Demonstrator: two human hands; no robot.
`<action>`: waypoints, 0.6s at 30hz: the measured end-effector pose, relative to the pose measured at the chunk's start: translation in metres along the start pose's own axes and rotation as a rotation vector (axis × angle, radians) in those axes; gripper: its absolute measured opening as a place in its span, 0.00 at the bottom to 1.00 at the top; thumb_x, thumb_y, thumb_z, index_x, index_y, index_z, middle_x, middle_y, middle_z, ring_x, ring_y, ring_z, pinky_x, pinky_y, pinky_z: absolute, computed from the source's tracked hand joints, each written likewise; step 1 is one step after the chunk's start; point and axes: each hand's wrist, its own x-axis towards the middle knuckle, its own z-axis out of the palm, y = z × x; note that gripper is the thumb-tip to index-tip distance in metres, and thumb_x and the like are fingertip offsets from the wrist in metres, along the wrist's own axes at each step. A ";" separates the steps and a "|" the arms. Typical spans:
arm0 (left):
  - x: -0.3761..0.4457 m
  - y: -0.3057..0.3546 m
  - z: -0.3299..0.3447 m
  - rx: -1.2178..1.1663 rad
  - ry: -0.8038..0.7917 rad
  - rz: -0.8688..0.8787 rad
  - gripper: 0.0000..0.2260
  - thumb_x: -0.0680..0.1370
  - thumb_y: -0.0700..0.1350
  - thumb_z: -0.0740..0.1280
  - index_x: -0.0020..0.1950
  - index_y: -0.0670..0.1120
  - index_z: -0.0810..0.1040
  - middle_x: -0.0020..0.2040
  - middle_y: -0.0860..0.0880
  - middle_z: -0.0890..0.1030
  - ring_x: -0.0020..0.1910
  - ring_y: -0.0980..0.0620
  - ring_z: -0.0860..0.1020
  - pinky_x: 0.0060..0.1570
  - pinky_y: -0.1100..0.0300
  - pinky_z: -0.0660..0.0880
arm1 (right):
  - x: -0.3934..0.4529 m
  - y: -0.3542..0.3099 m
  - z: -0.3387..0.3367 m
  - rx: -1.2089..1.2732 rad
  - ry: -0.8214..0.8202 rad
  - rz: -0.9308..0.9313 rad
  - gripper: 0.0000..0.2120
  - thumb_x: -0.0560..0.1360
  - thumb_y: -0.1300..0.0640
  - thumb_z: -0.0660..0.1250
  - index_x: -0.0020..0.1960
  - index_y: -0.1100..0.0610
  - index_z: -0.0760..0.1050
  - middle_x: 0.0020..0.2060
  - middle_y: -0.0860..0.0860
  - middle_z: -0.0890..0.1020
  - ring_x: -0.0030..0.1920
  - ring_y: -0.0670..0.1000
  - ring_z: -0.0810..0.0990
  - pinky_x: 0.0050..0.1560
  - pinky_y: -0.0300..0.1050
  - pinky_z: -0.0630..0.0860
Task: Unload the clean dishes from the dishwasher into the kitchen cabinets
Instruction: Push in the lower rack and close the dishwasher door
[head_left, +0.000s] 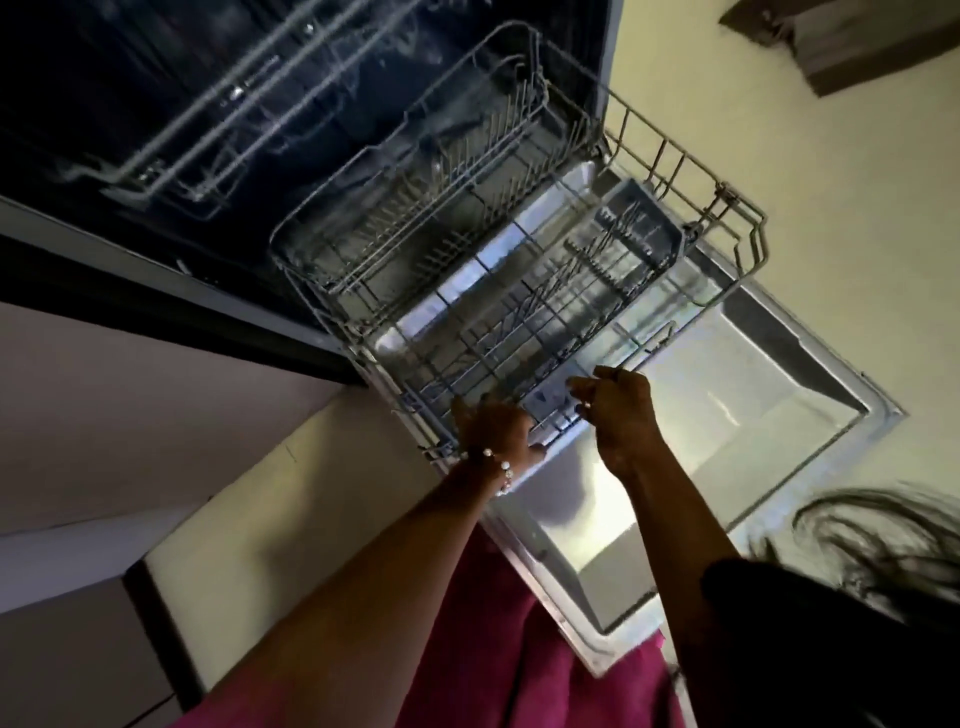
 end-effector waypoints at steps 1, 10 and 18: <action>0.006 -0.008 -0.008 0.013 -0.014 -0.021 0.21 0.71 0.63 0.67 0.55 0.49 0.79 0.55 0.47 0.81 0.63 0.44 0.72 0.68 0.38 0.55 | 0.003 -0.006 0.010 -0.020 -0.009 -0.012 0.06 0.74 0.71 0.61 0.42 0.62 0.70 0.40 0.62 0.74 0.39 0.54 0.72 0.38 0.48 0.65; 0.074 -0.095 -0.067 0.112 0.111 -0.102 0.22 0.70 0.59 0.69 0.58 0.47 0.75 0.58 0.48 0.80 0.64 0.45 0.71 0.68 0.41 0.57 | 0.055 -0.056 0.115 -0.190 -0.218 -0.193 0.06 0.76 0.66 0.60 0.45 0.62 0.76 0.39 0.55 0.76 0.36 0.48 0.74 0.43 0.45 0.74; 0.127 -0.154 -0.107 0.126 0.295 -0.131 0.13 0.73 0.50 0.68 0.54 0.45 0.78 0.55 0.45 0.81 0.58 0.42 0.78 0.55 0.50 0.74 | 0.095 -0.090 0.191 -0.158 -0.326 -0.300 0.17 0.78 0.68 0.55 0.38 0.51 0.69 0.36 0.47 0.73 0.36 0.44 0.73 0.40 0.38 0.72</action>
